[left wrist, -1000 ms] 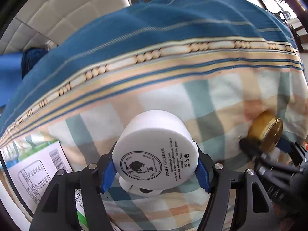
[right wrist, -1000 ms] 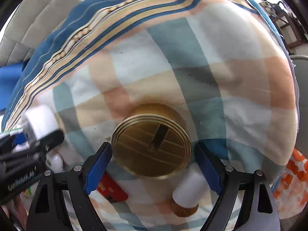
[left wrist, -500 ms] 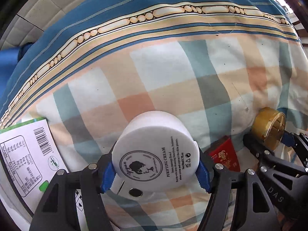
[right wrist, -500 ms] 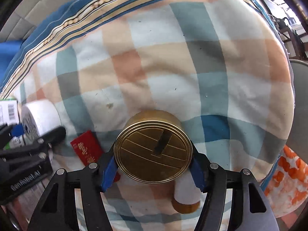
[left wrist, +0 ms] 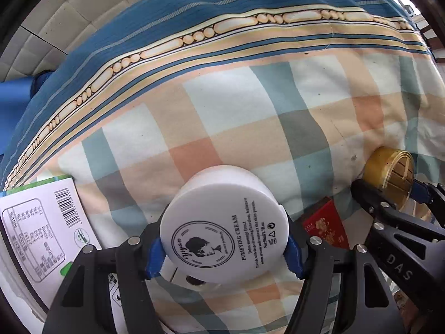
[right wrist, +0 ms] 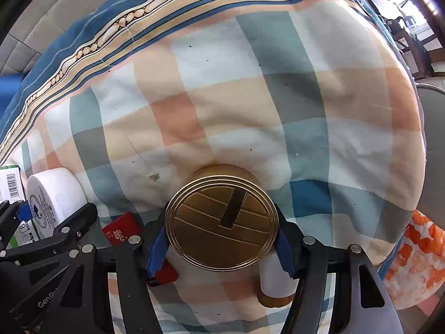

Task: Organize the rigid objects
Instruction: 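Grasp the white cream jar with the left gripper while the right grasps the gold tin, then carry the cream jar and gold tin into the box and release both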

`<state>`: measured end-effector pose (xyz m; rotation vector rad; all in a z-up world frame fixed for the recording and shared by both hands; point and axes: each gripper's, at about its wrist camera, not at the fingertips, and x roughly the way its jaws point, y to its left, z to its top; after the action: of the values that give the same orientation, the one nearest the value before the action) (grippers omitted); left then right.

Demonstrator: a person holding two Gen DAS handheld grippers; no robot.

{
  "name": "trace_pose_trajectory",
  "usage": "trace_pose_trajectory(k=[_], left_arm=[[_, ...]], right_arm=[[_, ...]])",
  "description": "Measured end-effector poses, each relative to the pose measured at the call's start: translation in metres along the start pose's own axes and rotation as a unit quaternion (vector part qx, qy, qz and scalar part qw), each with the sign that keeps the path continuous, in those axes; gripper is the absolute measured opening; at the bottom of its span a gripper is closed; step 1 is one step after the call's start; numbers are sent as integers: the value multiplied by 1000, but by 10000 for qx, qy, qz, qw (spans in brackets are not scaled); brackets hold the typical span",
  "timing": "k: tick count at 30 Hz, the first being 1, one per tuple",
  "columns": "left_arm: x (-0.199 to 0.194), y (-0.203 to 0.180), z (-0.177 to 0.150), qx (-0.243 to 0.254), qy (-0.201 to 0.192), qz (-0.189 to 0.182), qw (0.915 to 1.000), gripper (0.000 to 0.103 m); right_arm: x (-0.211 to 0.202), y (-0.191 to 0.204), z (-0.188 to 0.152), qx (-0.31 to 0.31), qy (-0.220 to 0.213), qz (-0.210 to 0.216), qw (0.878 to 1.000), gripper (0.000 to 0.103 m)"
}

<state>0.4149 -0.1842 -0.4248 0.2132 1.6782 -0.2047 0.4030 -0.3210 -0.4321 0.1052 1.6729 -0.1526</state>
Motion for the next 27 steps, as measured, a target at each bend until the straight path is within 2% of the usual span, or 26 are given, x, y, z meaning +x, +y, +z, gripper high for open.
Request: trace_pose_trajectory(k=[9,15,20,24,27], left_arm=[[-49,7,-34,-151,-362,-167,9991,66],[-108,26,-73,-330,-883,-391,9948,66],[-153,60,-109,-449,-1299,-530,9891,66],[-170,97,-143,-618,-1467,-505,9859,66],[-177,137,-166,-802,-1514,-442,9842,66]], right_arm=[[-49,23,-26,-251,-464,148,9985,67],[-105,44,-54,-514,-870,379,9942,67],[-154,56,-83,-721,-1138,635,9888,67],[-184,91,-110,-944,-1237,863,9840,67],[-189,123,-127,-1093,-1236,996,9812,67]])
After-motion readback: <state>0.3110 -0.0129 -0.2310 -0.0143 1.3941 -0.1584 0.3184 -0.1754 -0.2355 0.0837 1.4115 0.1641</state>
